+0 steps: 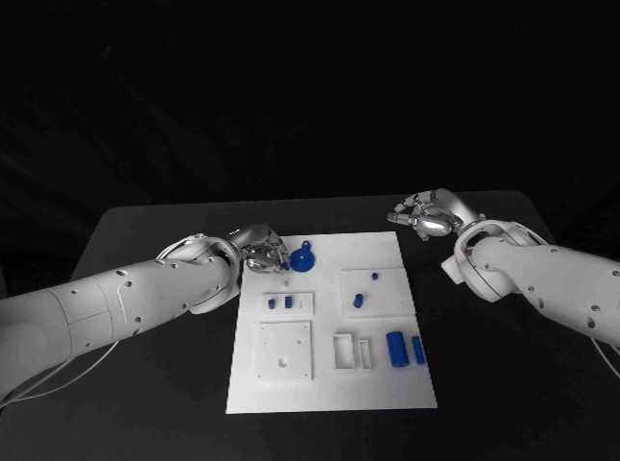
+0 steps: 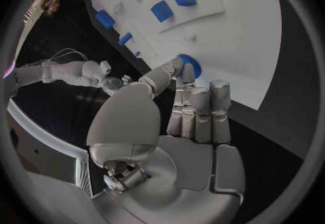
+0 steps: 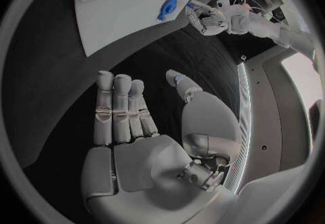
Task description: Assemble the parts on the task board
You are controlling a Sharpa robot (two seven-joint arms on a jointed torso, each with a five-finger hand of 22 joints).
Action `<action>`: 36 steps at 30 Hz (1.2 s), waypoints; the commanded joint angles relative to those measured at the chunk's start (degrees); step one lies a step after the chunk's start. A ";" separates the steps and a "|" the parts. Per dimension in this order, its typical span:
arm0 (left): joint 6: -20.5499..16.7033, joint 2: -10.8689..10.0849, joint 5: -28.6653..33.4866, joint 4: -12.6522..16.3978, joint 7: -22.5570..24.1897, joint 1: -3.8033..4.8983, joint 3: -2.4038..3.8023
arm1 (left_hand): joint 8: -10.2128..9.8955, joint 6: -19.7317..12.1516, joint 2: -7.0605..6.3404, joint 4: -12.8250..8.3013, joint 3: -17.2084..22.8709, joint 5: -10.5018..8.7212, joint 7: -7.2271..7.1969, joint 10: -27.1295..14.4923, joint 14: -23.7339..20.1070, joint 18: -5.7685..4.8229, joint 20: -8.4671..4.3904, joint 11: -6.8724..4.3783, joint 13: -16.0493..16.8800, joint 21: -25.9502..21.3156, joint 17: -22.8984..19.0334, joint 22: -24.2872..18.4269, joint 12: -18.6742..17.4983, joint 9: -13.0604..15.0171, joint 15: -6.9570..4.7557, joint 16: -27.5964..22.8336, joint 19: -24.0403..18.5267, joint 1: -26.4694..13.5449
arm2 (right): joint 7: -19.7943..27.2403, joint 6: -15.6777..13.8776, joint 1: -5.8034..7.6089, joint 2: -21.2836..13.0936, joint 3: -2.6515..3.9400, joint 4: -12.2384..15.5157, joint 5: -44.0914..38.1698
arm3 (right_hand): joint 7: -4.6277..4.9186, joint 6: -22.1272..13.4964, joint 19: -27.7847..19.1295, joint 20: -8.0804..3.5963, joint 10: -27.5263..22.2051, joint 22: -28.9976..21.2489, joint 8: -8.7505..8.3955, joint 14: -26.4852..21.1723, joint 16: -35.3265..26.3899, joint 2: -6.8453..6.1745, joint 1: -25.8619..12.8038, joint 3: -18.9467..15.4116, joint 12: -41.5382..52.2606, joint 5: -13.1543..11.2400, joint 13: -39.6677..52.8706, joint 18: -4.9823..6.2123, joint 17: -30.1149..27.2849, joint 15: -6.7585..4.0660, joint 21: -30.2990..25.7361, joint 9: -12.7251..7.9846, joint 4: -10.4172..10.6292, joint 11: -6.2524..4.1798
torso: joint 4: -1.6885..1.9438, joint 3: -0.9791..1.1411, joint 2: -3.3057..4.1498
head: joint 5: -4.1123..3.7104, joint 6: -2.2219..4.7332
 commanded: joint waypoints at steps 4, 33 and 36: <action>0.68 -0.49 -2.19 0.78 0.36 -0.21 -0.03 | 0.31 1.04 0.04 -0.30 0.12 0.26 0.70 0.46 0.42 2.74 -2.10 0.01 0.07 0.32 -0.06 0.05 0.38 0.14 -0.16 0.16 0.29 -0.21 | 0.42 0.71 -0.03 0.06 0.02 0.20 -0.18 | 0.42 0.02 0.25 -0.01 -0.51 0.11 0.36 0.53 -0.32 0.18 -0.18 0.07 0.20 0.18 -0.10 3.91 0.10 0.02 -0.24 -0.06 -0.31 -0.04 | 0.03 -0.03 -0.02 | 0.20 -0.07; 2.09 -1.22 -3.39 0.72 0.11 -2.26 -0.29 | 0.25 1.18 0.04 -0.48 0.31 0.12 0.68 0.55 0.53 2.68 -2.21 -0.03 0.10 0.37 -0.10 0.08 0.41 0.08 -0.20 0.17 0.37 -0.23 | 0.40 0.70 -0.03 0.00 0.01 0.22 -0.18 | 0.42 0.01 0.27 -0.02 -0.52 0.17 0.36 0.54 -0.33 0.23 -0.20 0.03 0.25 0.19 -0.17 3.91 0.12 0.02 -0.29 -0.08 -0.42 -0.05 | -0.16 0.11 0.07 | 0.42 -0.19; 2.12 -1.21 -3.39 0.73 0.11 -2.26 -0.29 | 0.24 1.18 0.05 -0.49 0.33 0.12 0.68 0.55 0.54 2.67 -2.22 -0.03 0.10 0.37 -0.11 0.08 0.41 0.07 -0.20 0.17 0.38 -0.23 | 0.38 0.70 -0.03 -0.03 0.01 0.24 -0.18 | 0.42 0.00 0.27 -0.02 -0.53 0.18 0.36 0.54 -0.34 0.24 -0.21 0.03 0.25 0.19 -0.18 3.91 0.13 0.02 -0.30 -0.08 -0.44 -0.05 | -0.14 0.07 0.09 | 0.38 -0.27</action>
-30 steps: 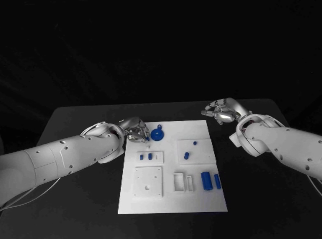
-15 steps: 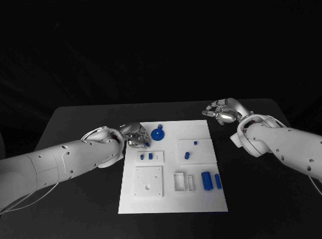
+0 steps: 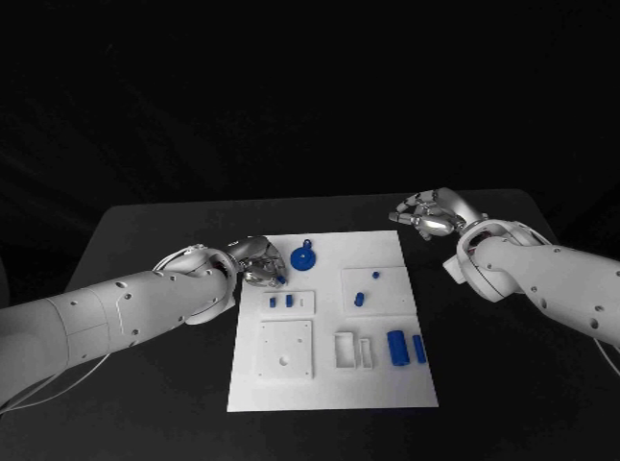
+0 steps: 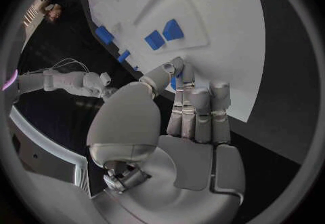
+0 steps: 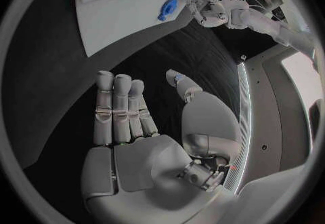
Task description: Assemble the parts on the task board
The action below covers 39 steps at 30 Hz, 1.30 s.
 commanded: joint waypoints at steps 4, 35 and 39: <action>0.81 0.16 -0.16 0.18 0.21 -0.11 -0.04 | 0.13 1.08 0.28 -0.13 0.42 0.21 0.79 0.57 0.34 2.66 -2.34 -0.02 0.07 0.37 -0.07 0.05 0.13 0.04 -0.01 0.18 0.31 -0.42 | 0.39 0.70 -0.02 0.02 0.01 0.13 -0.18 | 0.23 -0.03 0.27 -0.02 -0.53 0.10 0.36 0.36 -0.34 0.25 -0.21 0.03 0.27 0.19 -0.08 3.91 0.10 0.06 -0.30 -0.08 -0.45 -0.05 | 0.02 -0.02 -0.02 | -0.04 -0.13; 0.26 0.93 -1.02 0.80 0.05 -0.12 -0.59 | 0.07 1.16 0.41 -0.30 0.60 0.06 0.74 0.61 0.43 2.61 -2.43 -0.04 0.10 0.38 -0.09 0.06 0.15 0.00 -0.04 0.21 0.37 -0.34 | 0.36 0.68 -0.02 -0.08 0.01 0.06 -0.18 | 0.23 -0.04 0.29 -0.03 -0.55 0.17 0.36 0.36 -0.36 0.28 -0.25 0.00 0.31 0.20 -0.16 3.91 0.12 0.06 -0.36 -0.10 -0.56 -0.05 | 0.06 -0.05 -0.02 | -0.30 -0.19; 0.50 0.96 -1.72 0.82 -0.20 -0.12 -0.63 | 0.06 1.17 0.41 -0.33 0.62 0.04 0.74 0.62 0.44 2.61 -2.43 -0.05 0.10 0.38 -0.09 0.06 0.15 0.00 -0.04 0.22 0.37 -0.33 | 0.36 0.68 -0.02 -0.08 0.01 0.08 -0.18 | 0.23 -0.03 0.30 -0.03 -0.55 0.18 0.36 0.36 -0.37 0.28 -0.25 0.00 0.32 0.20 -0.17 3.91 0.12 0.06 -0.37 -0.10 -0.58 -0.05 | 0.03 0.02 -0.02 | -0.26 -0.25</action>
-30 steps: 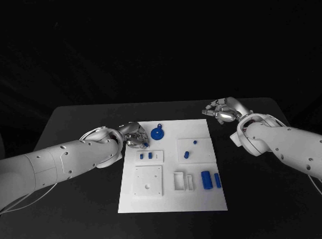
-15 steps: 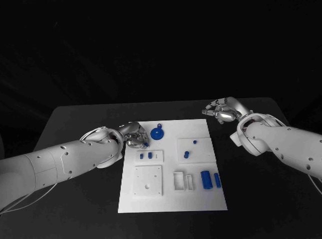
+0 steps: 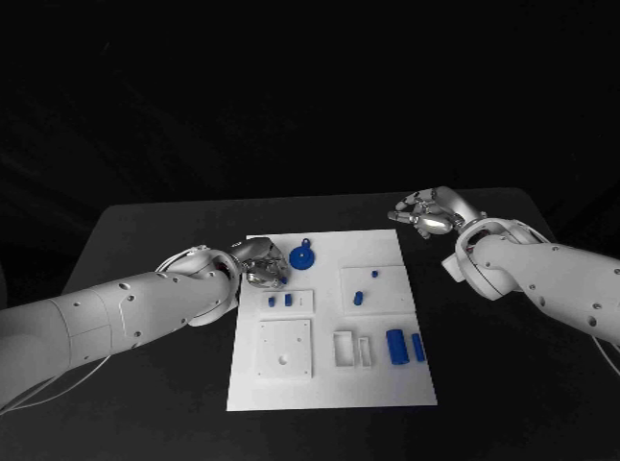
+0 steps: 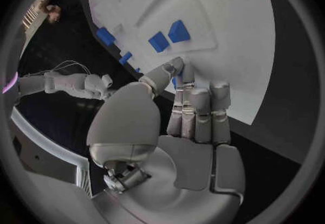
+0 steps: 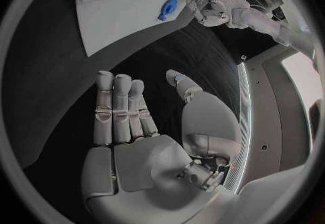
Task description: Assemble the parts on the task board
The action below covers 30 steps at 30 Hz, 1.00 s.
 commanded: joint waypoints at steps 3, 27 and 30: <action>1.10 0.32 -3.15 0.32 -0.52 -0.12 -0.16 | 0.16 1.11 0.46 -0.16 0.36 0.04 0.78 0.31 0.35 2.60 -2.25 0.03 0.05 0.38 -0.10 0.09 0.16 0.09 -0.15 0.23 0.11 0.08 | 0.37 0.68 -0.02 -0.03 0.01 0.08 -0.18 | 0.42 0.00 0.30 -0.03 -0.55 0.09 0.37 0.37 -0.37 0.29 -0.26 -0.01 0.33 0.20 -0.07 3.91 0.09 0.04 -0.37 -0.05 -0.27 -0.05 | -0.04 0.04 0.01 | 0.02 -0.03; -1.78 0.53 -11.42 0.16 -0.76 -0.12 -2.16 | 0.06 1.67 -0.19 -0.40 0.76 0.06 0.62 0.54 0.38 2.42 -2.40 -0.09 0.20 0.45 -0.16 0.19 0.35 -0.14 -0.26 0.26 0.11 0.27 | 0.39 0.76 -0.07 -0.06 0.01 0.04 -0.18 | 0.43 0.00 0.32 -0.02 -0.56 0.14 0.37 0.38 -0.38 0.29 -0.33 -0.04 0.36 0.20 -0.12 3.91 0.11 0.04 -0.41 -0.06 -0.30 -0.04 | -0.02 -0.01 0.00 | -0.05 -0.09; -1.56 0.51 -10.43 0.13 -0.70 -0.12 -2.16 | -0.24 1.41 -0.31 -0.32 0.86 -0.52 0.78 0.17 0.36 2.39 -2.46 0.02 0.13 0.43 -0.17 0.18 0.16 -0.36 -0.17 0.26 0.14 0.28 | 0.38 0.73 -0.08 -0.06 0.01 0.02 -0.18 | 0.43 0.00 0.32 -0.02 -0.56 0.14 0.37 0.38 -0.38 0.30 -0.34 -0.04 0.37 0.21 -0.12 3.91 0.11 0.04 -0.42 -0.06 -0.30 -0.04 | 0.01 -0.02 0.01 | -0.04 -0.06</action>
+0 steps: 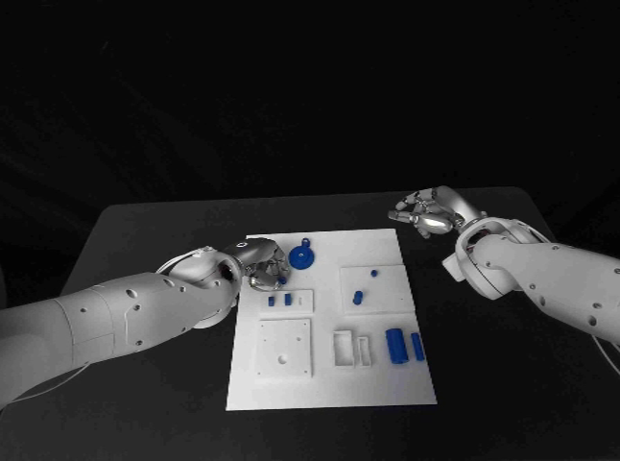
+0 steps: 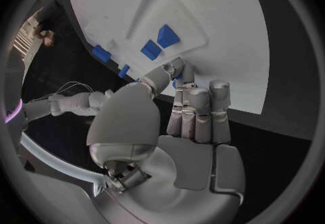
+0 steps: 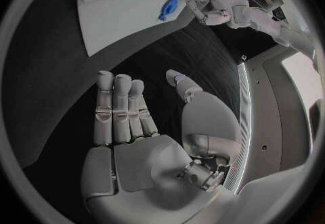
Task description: Assemble the parts on the task board
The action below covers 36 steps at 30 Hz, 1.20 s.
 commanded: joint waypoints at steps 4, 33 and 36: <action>1.16 -0.10 0.54 -0.02 0.14 -0.54 -0.40 | -1.95 -1.83 -0.66 -0.16 0.78 -0.79 2.17 -0.83 -0.43 2.25 -2.42 0.59 -0.12 0.05 -0.18 0.10 -0.20 -1.00 0.26 0.03 -0.23 1.06 | 0.38 0.74 -0.04 0.03 0.01 0.02 -0.18 | 0.29 0.03 0.32 -0.02 -0.40 0.10 0.37 0.46 -0.38 0.30 -0.35 -0.04 0.40 0.21 -0.09 3.91 0.07 -0.04 -0.22 -0.07 -0.31 0.11 | 0.03 -0.05 0.01 | -0.01 0.08; 1.29 -1.56 0.95 -0.84 -2.36 -0.50 -0.35 | -6.38 -11.57 -4.48 -0.47 1.14 -1.62 3.27 -6.92 -1.72 3.01 -0.06 3.35 -1.88 -0.99 -1.08 -0.03 -4.20 -3.53 2.93 -1.00 -1.20 5.37 | 0.37 0.57 -0.05 -0.19 0.01 0.26 -0.46 | 0.61 -0.84 -0.07 0.25 -0.87 -0.19 0.03 -0.06 -1.63 0.06 1.19 0.55 -0.22 -0.36 -0.97 3.91 -0.47 0.27 -1.47 -0.30 -2.12 0.42 | -0.05 0.01 -0.04 | 0.00 0.44; 0.49 -1.80 1.89 -1.32 -1.81 -0.48 -0.28 | -6.28 -11.49 -4.37 -0.38 1.25 -1.63 3.41 -6.85 -1.68 3.05 -0.01 3.36 -1.88 -0.99 -1.09 -0.03 -4.20 -3.51 2.96 -0.96 -1.14 5.45 | 0.20 1.59 -0.05 -0.32 0.01 0.55 -1.25 | 0.63 -0.93 -0.14 0.29 -0.97 -0.23 0.05 -0.16 -2.00 0.16 3.50 1.23 -0.48 -0.81 -1.31 3.90 -0.61 0.31 -1.81 -0.32 -4.22 0.44 | -0.02 0.03 -0.04 | -0.03 0.62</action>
